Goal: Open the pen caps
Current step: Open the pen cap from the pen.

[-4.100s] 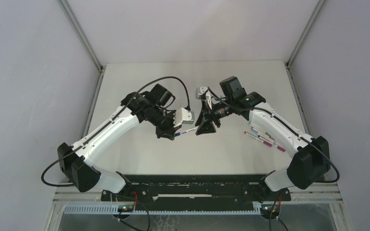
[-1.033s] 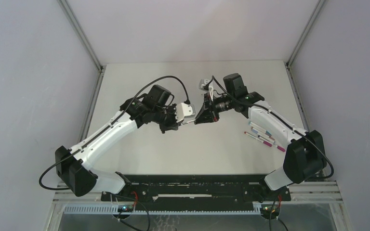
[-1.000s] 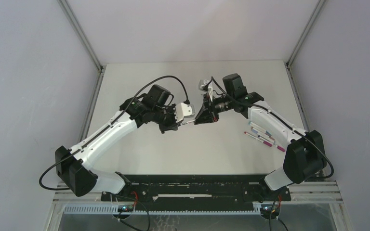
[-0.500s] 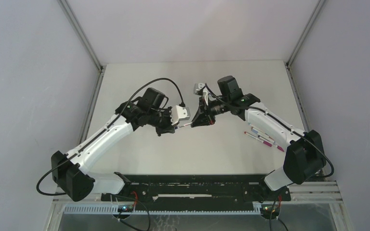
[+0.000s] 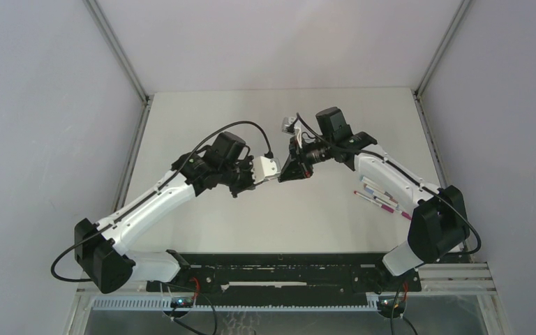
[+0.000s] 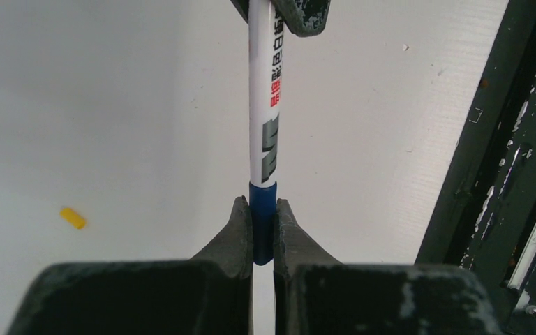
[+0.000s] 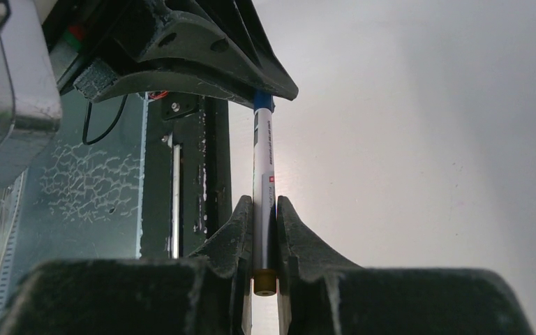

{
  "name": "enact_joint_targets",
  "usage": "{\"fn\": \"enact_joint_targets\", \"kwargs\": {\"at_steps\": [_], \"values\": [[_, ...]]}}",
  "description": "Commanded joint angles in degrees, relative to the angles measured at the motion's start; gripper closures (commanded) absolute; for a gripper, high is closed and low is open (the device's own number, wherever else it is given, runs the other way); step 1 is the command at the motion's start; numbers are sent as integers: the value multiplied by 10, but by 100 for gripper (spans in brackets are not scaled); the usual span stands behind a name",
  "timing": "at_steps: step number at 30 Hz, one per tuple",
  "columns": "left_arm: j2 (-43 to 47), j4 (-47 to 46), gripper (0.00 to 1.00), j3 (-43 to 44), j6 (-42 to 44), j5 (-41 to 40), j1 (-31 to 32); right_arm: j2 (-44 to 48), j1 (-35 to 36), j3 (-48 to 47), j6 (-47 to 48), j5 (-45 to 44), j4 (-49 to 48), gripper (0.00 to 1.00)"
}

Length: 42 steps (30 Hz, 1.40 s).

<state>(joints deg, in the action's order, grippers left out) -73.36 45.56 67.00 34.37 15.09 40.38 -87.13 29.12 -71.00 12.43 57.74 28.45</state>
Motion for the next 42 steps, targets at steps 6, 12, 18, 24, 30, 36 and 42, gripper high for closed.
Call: {"fn": "enact_joint_targets", "kwargs": {"at_steps": [6, 12, 18, 24, 30, 36, 42], "values": [[16, 50, 100, -14, 4, 11, -4, 11, -19, -25, 70, -24, 62, 100], [16, 64, 100, -13, 15, 36, -4, 39, -21, -19, 106, -9, 76, 100], [10, 82, 100, -9, 27, 62, -4, 55, -28, -19, 141, 3, 100, 100], [11, 60, 100, -16, 14, 33, -4, 69, -29, -19, 156, -13, 109, 100], [11, 16, 100, -28, -10, -39, -4, 53, -37, -33, 143, -18, 119, 100], [18, 18, 100, -29, -8, -47, -3, 39, -47, -44, 129, -23, 125, 100], [17, 25, 100, -30, -4, -38, -3, 41, -55, -47, 138, -24, 134, 100]]}}
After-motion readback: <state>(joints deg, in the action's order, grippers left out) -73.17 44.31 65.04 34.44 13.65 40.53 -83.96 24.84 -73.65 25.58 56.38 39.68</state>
